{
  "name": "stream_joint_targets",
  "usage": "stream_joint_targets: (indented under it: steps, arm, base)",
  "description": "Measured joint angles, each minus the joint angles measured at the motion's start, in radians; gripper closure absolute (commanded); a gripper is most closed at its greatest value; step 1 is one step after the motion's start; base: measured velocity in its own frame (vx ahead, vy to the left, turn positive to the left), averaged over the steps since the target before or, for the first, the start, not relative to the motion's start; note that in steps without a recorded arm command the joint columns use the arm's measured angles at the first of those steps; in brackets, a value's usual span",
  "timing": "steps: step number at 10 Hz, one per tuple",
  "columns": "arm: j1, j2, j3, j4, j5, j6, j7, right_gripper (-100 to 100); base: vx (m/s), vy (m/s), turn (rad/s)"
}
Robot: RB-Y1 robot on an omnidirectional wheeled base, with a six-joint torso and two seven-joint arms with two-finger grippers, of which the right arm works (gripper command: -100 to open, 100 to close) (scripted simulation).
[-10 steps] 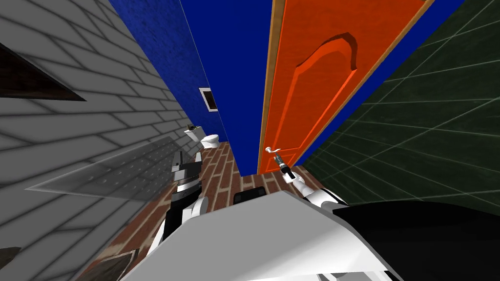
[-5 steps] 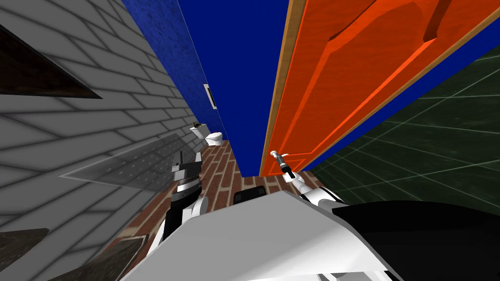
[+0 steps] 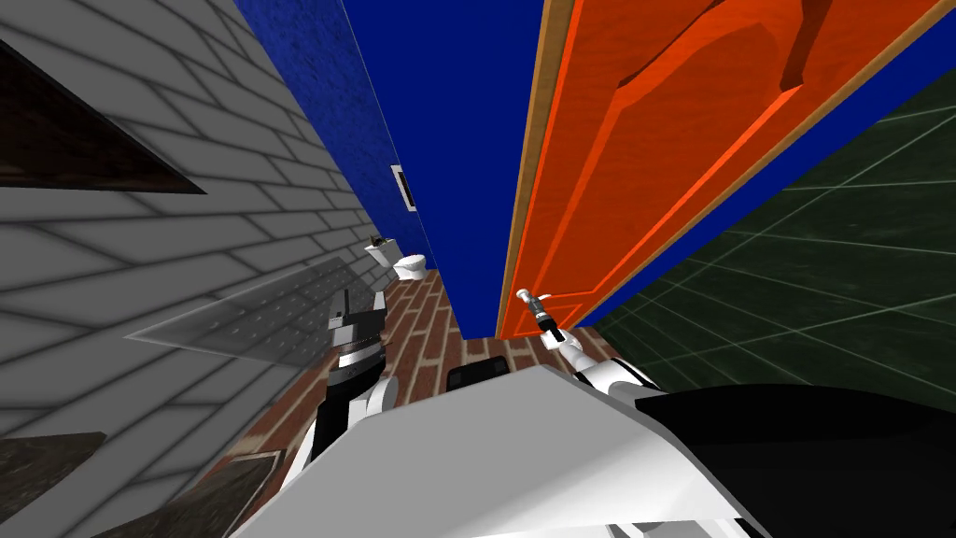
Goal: Pull the door open
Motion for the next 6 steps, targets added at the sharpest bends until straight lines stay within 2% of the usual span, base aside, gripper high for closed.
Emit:
stream_joint_targets:
  steps: [4,6]
  arm:
    - [0.023,-0.033,0.041,-0.014,0.013,-0.032,-0.041,100]
    - [0.048,-0.051,0.068,-0.035,0.022,-0.047,-0.065,100]
  base:
    - [-0.194,-0.074,0.102]
    - [-0.219,-0.086,0.102]
